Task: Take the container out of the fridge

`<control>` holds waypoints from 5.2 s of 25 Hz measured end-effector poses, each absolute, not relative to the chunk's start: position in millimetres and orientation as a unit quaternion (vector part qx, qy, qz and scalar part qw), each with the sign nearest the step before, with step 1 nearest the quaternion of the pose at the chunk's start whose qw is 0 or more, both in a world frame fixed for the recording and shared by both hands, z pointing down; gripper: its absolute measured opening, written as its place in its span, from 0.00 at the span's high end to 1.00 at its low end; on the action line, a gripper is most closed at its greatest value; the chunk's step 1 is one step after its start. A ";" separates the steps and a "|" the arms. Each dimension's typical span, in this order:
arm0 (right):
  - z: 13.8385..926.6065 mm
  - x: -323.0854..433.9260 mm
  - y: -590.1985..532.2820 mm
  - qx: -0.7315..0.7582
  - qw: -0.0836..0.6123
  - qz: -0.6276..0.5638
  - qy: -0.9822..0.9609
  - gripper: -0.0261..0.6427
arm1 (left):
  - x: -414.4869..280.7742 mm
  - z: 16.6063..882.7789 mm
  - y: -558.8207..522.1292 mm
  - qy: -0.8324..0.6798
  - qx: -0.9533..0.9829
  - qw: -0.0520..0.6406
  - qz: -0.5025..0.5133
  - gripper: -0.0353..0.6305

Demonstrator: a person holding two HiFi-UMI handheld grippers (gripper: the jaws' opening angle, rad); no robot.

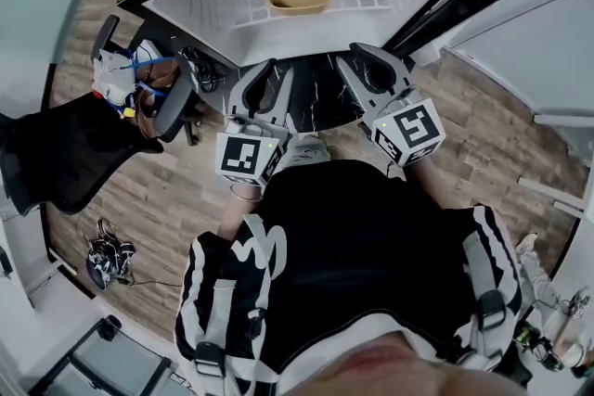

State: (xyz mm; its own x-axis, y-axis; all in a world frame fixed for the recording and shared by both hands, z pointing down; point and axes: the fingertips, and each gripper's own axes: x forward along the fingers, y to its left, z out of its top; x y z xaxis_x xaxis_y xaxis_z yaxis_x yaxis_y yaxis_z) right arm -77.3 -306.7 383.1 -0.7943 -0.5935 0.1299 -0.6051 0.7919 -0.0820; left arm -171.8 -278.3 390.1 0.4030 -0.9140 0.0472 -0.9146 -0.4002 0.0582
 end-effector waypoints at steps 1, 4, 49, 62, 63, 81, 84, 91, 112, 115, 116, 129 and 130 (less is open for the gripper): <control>383.8 -79.2 -309.5 0.316 0.051 0.059 -0.946 0.81 | -173.7 391.0 -281.2 -0.546 0.837 0.039 0.006 0.80; 386.9 -84.2 -319.0 0.315 0.061 0.057 -0.945 0.76 | -178.0 393.1 -291.6 -0.542 0.840 0.038 0.012 0.75; 415.5 -136.4 -412.7 0.297 0.148 0.035 -0.943 0.60 | -182.9 418.3 -400.3 -0.515 0.850 0.060 0.097 0.58; 410.8 -135.6 -412.0 0.309 0.111 0.035 -0.944 0.60 | -186.1 413.7 -400.7 -0.522 0.846 0.058 0.093 0.60; 409.8 -135.4 -411.4 0.309 0.107 0.035 -0.944 0.60 | -185.9 412.4 -399.9 -0.523 0.845 0.058 0.090 0.60; 389.8 -125.5 -377.7 0.296 0.079 0.025 -0.952 0.60 | -176.9 391.9 -362.8 -0.543 0.836 0.034 0.072 0.61; 388.9 -123.5 -368.3 0.293 0.076 0.023 -0.953 0.60 | -175.0 390.9 -353.3 -0.546 0.834 0.034 0.070 0.61; 383.9 -113.8 -356.1 0.289 0.071 0.018 -0.955 0.60 | -165.4 386.2 -340.0 -0.551 0.832 0.030 0.062 0.61; 373.3 -89.7 -297.8 0.273 0.052 0.013 -0.961 0.60 | -142.2 376.1 -279.6 -0.564 0.825 0.024 0.039 0.61; 373.9 -85.9 -287.4 0.272 0.052 0.014 -0.961 0.60 | -138.4 377.1 -269.1 -0.565 0.824 0.026 0.037 0.61; 374.0 -84.7 -283.5 0.271 0.051 0.014 -0.961 0.60 | -137.2 377.2 -265.1 -0.565 0.824 0.026 0.036 0.61; 372.2 -60.3 -242.0 0.267 0.041 0.014 -0.963 0.60 | -113.5 377.8 -221.6 -0.568 0.822 0.026 0.032 0.61; 371.9 -56.9 -238.6 0.267 0.041 0.014 -0.963 0.60 | -110.2 378.9 -217.6 -0.567 0.822 0.028 0.034 0.62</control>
State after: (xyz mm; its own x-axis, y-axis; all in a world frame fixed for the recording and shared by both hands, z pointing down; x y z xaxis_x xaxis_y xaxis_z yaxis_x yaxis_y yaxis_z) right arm -56.9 -238.6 371.9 -0.8537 -0.5136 0.0858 -0.5159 0.8566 -0.0057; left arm -110.2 -217.6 378.9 0.3540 -0.9311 0.0880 -0.9350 -0.3547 0.0083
